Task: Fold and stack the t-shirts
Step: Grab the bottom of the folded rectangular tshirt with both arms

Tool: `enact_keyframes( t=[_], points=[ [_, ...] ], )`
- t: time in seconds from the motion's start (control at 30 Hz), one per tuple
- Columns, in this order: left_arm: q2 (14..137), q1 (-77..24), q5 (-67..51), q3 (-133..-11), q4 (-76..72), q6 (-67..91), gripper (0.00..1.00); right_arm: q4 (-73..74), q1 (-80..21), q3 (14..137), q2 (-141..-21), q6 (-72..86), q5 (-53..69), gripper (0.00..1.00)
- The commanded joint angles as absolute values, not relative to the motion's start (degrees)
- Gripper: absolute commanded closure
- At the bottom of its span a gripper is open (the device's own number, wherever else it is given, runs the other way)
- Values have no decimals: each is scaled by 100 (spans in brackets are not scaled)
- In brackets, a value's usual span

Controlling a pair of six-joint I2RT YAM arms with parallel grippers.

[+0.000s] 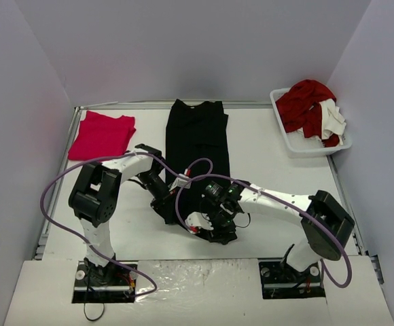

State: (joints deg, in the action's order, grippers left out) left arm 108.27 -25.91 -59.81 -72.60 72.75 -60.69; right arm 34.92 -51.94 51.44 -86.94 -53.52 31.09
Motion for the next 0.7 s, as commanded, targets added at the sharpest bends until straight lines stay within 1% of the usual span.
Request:
enact_keyframes(
  t=[0.0, 0.23, 0.37, 0.5, 0.57, 0.63, 0.67],
  points=[
    [10662, -2540, -6021, -7331, 7173, -5873, 98, 3630, -5396, 5335, -8964, -5221, 2717, 50],
    [10670, -2531, -5880, -7312, 6847, -5564, 98, 3428, -5607, 5221, -9272, -4966, 2356, 45],
    [10653, -2514, -5845, -7286, 6750, -5458, 98, 3314, -5616, 5151, -9246, -4870, 1952, 42],
    [10600, -2452, -5836, -7251, 6636, -5335, 98, 3287, -5625, 5081, -9220, -4843, 1881, 40],
    [10600, -2435, -5853, -7242, 6627, -5335, 97, 3200, -5616, 5010, -9202, -4834, 1820, 40],
    [10591, -2408, -5880, -7242, 6644, -5335, 98, 3077, -5625, 4870, -9220, -4817, 1662, 43],
    [10600, -2400, -5889, -7242, 6645, -5335, 97, 3041, -5642, 4834, -9289, -4790, 1600, 50]
  ],
)
